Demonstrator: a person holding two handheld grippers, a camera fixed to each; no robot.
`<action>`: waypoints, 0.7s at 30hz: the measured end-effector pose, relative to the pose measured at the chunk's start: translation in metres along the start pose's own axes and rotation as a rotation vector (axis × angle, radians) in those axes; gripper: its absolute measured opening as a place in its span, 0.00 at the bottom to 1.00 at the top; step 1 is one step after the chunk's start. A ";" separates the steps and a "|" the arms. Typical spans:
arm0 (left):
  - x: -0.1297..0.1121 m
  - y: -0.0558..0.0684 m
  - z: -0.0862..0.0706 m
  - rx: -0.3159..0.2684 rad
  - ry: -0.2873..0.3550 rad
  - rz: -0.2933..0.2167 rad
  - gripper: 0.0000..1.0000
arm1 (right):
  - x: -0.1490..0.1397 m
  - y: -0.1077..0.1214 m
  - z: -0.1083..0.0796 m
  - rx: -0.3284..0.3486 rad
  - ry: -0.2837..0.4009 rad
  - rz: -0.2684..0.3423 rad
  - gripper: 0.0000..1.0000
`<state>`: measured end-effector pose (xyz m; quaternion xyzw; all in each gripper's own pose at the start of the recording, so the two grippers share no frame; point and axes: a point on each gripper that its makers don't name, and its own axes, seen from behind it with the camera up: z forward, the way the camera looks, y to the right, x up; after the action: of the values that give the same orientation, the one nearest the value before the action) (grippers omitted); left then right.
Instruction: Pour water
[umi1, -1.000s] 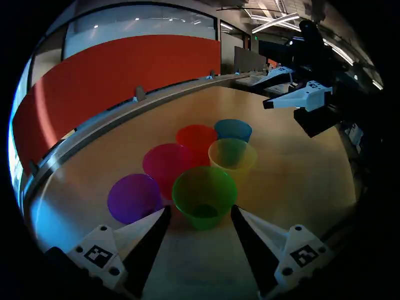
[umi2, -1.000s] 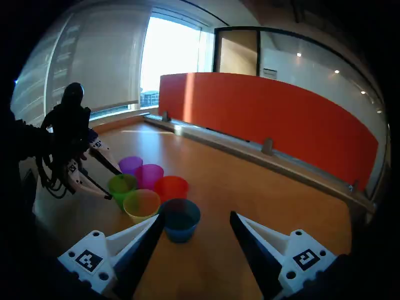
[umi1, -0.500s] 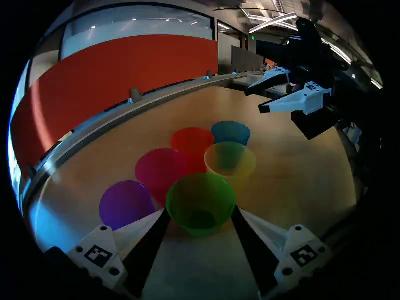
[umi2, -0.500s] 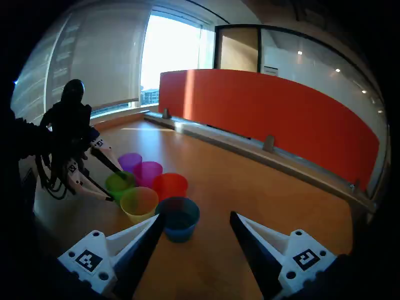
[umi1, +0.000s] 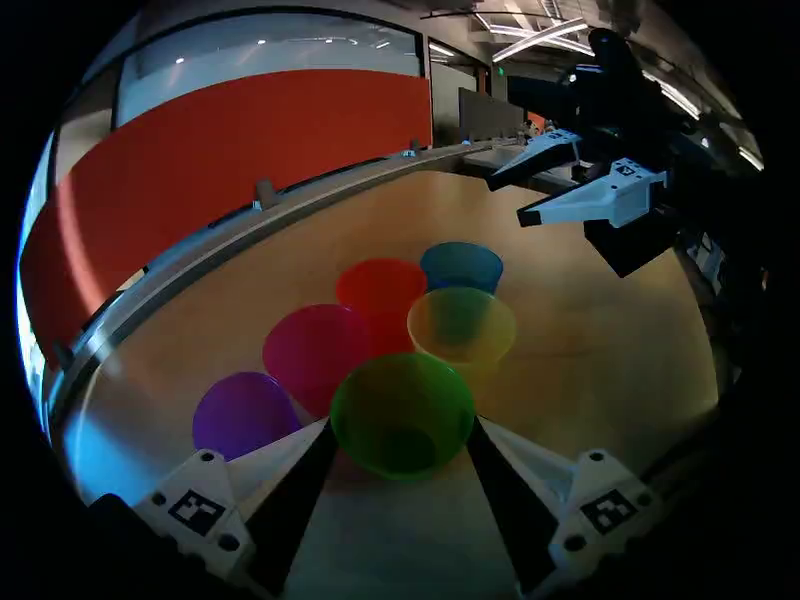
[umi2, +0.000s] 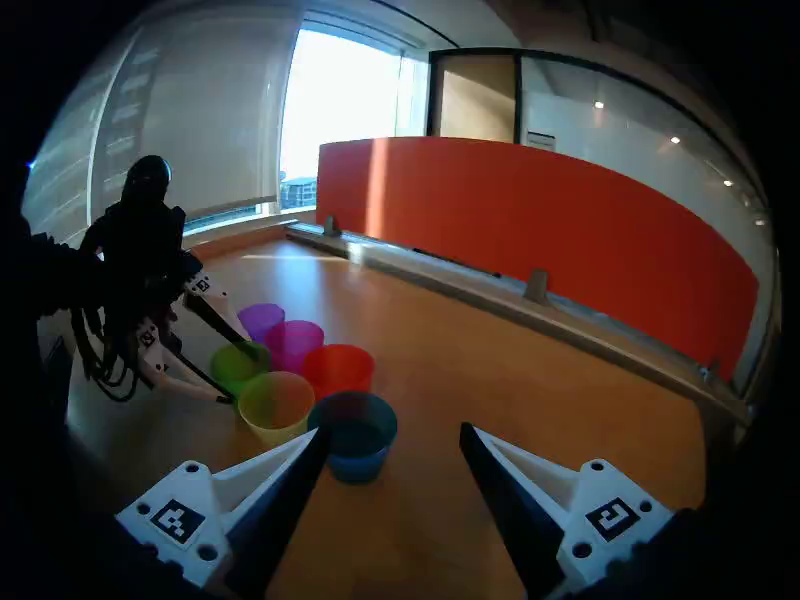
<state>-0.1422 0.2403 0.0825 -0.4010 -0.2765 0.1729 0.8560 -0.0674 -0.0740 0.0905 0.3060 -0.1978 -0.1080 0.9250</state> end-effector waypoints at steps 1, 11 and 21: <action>-0.001 0.000 0.000 0.000 -0.003 -0.001 0.88 | 0.000 0.000 0.000 0.000 0.000 0.000 1.00; -0.002 0.002 0.004 0.004 -0.002 0.000 0.87 | 0.000 0.001 -0.001 -0.004 0.001 -0.005 1.00; 0.001 0.001 0.002 0.012 0.019 -0.014 0.85 | -0.001 0.000 0.001 -0.002 0.000 -0.003 1.00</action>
<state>-0.1428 0.2423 0.0833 -0.3954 -0.2700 0.1648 0.8623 -0.0685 -0.0741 0.0910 0.3054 -0.1975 -0.1094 0.9251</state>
